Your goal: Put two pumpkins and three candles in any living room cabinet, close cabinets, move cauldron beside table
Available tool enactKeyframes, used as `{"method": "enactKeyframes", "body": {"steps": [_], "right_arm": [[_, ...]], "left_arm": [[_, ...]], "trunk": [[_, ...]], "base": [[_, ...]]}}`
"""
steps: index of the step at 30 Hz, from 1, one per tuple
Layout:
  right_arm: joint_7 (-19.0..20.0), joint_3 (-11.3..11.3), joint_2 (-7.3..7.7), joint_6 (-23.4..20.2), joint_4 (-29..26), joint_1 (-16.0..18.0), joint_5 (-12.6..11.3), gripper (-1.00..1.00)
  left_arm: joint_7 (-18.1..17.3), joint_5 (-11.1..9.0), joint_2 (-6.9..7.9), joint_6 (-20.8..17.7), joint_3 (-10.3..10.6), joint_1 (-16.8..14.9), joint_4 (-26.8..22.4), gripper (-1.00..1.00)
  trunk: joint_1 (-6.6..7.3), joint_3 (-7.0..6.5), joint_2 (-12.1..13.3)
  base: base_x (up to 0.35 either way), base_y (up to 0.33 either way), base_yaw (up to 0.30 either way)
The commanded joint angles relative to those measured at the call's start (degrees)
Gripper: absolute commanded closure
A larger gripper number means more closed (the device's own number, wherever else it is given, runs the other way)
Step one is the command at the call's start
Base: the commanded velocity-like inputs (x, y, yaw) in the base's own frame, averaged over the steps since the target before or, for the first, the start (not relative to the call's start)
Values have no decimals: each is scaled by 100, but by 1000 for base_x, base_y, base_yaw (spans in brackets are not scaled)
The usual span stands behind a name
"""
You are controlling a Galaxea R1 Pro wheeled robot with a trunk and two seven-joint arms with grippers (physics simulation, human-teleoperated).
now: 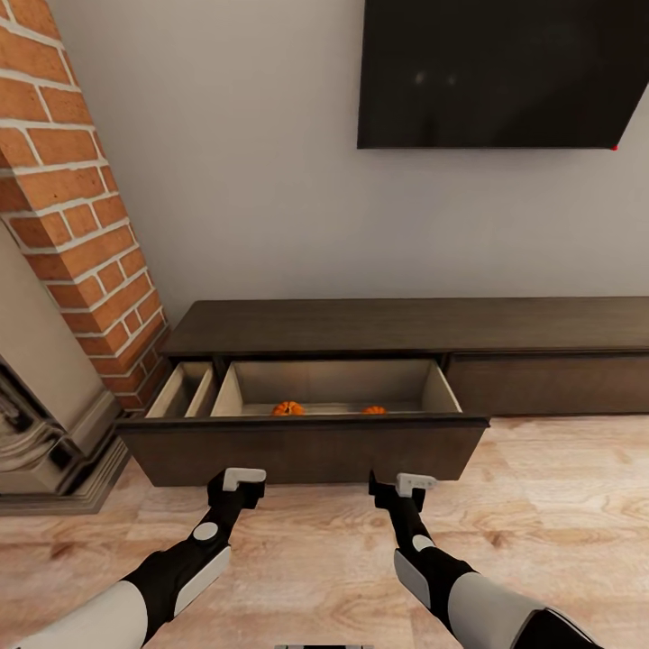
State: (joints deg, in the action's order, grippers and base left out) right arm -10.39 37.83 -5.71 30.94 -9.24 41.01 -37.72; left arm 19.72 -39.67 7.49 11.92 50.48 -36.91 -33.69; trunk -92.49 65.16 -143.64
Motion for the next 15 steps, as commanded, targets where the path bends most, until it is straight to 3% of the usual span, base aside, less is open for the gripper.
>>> {"method": "enactKeyframes", "body": {"steps": [1, 11, 15], "right_arm": [[-46, 50, 0, 6, 1, 4, -8, -100], [-42, 125, -7, 0, 1, 4, 118, -100], [-42, 128, -7, 0, 1, 4, 120, -100]], "left_arm": [[41, -51, 7, 29, 49, -7, -6, -100], [36, -66, 4, 24, 41, -5, 16, -100], [37, -70, 4, 21, 24, -8, 26, -100]], "trunk": [[1, 5, -2], [1, 5, -2], [1, 5, -2]], "base": [[2, 0, 0], [62, 0, 0], [200, 0, 0]]}}
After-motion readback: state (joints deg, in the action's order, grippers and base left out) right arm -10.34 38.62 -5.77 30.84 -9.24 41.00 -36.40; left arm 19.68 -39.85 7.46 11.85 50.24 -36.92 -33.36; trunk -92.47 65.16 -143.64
